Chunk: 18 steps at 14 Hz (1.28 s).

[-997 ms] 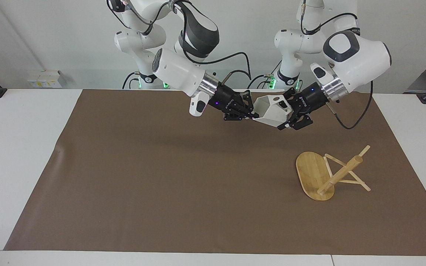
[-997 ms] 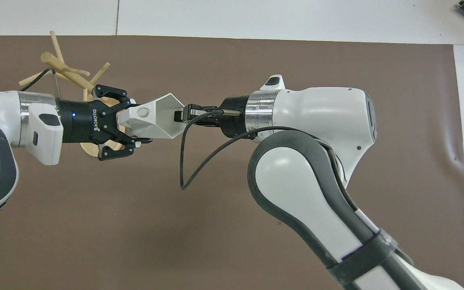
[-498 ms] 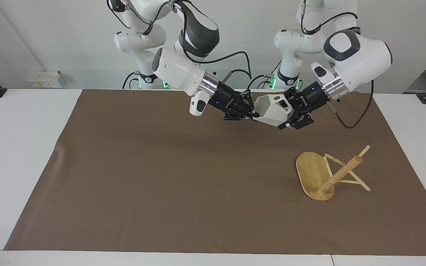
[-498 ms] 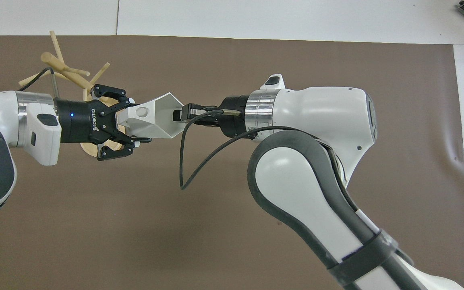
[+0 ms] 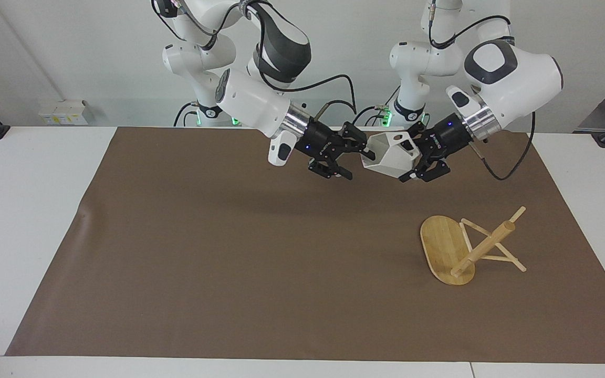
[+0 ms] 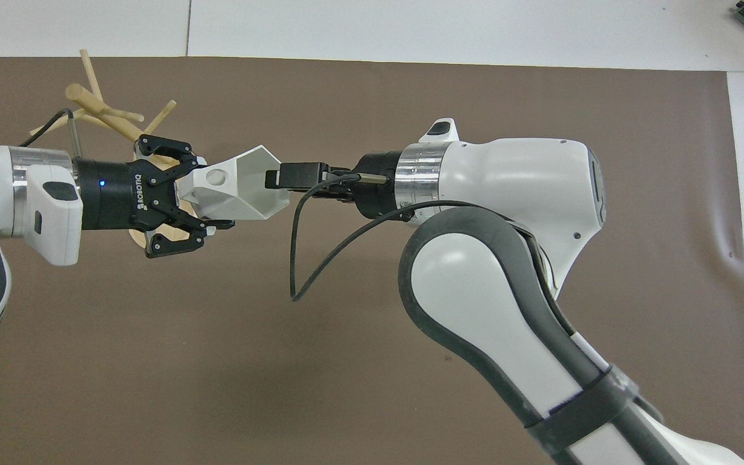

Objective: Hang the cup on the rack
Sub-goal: 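Close the left gripper on the cup and open the right gripper, then carry the cup with the left gripper while the right gripper withdraws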

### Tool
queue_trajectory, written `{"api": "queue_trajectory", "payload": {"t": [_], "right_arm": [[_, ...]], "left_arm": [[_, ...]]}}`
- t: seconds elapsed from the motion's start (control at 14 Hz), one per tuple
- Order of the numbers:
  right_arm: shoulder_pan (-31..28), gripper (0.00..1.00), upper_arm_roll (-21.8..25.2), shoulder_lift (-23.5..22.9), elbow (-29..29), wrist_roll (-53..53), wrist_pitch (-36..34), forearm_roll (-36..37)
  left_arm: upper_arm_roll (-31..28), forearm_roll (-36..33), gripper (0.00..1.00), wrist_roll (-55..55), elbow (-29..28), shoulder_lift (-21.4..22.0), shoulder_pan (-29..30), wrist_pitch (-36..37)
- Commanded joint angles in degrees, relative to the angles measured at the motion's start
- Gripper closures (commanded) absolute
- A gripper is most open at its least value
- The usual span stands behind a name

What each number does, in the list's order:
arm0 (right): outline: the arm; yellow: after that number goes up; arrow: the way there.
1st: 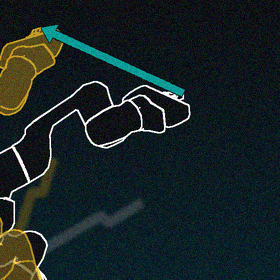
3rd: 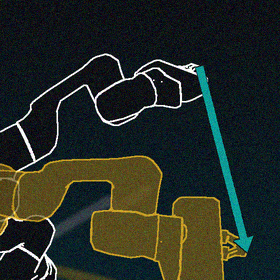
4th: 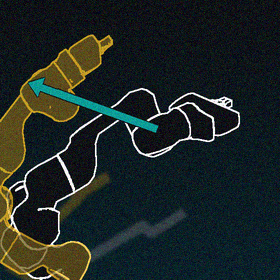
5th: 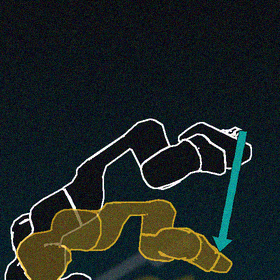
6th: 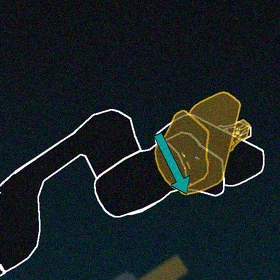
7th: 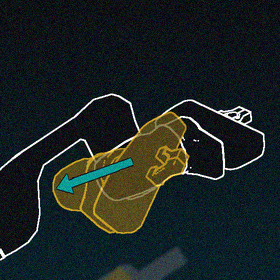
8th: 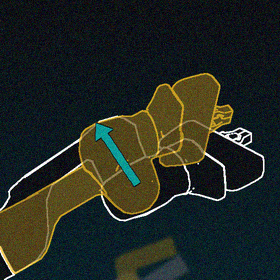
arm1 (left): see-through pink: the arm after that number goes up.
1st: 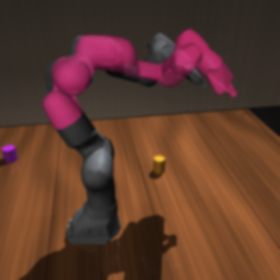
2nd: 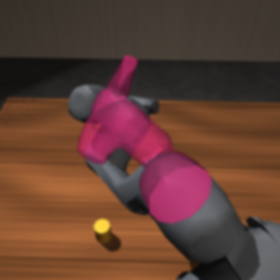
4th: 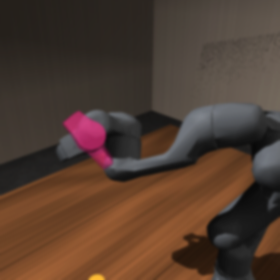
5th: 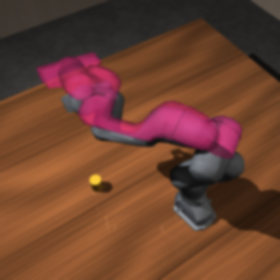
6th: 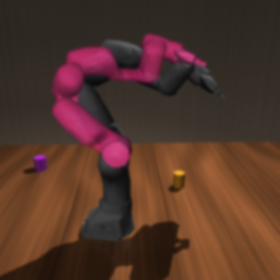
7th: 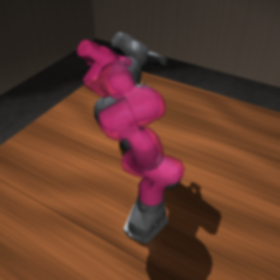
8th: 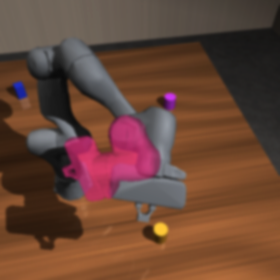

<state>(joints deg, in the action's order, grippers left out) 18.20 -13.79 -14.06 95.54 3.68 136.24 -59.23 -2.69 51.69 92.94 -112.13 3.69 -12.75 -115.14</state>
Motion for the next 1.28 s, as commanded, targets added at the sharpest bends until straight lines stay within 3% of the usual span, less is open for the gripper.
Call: {"api": "queue_trajectory", "payload": {"t": [0.0,0.21,0.43,0.71,1.07,1.21], "right_arm": [[-0.8,0.00,-0.4,0.2,0.0,-1.0,0.9,0.8],[-1.2,0.00,0.1,0.4,0.1,-1.0,1.0,0.8],[-2.8,0.00,0.3,0.4,0.1,-0.5,1.2,3.1],[-5.7,0.00,0.3,0.5,0.1,-0.6,1.2,21.5],[-12.1,0.00,0.3,0.9,0.1,-0.4,1.0,37.4],[-15.0,0.00,0.3,1.8,0.2,0.1,0.1,38.9]], "left_arm": [[0.0,1.1,1.00,-0.2,-1.9,1.8,2.5,0.4],[-0.4,0.5,1.00,-2.1,-2.6,1.7,4.2,-1.0],[-0.4,0.4,1.00,-2.8,-6.3,1.8,3.3,-9.0],[0.0,0.4,1.00,-8.2,-10.0,1.3,1.8,-19.7],[0.1,-1.8,1.00,-22.2,-10.2,0.4,0.7,-27.0],[0.1,-3.2,1.00,-27.5,-10.2,-0.8,0.3,-29.2]]}}
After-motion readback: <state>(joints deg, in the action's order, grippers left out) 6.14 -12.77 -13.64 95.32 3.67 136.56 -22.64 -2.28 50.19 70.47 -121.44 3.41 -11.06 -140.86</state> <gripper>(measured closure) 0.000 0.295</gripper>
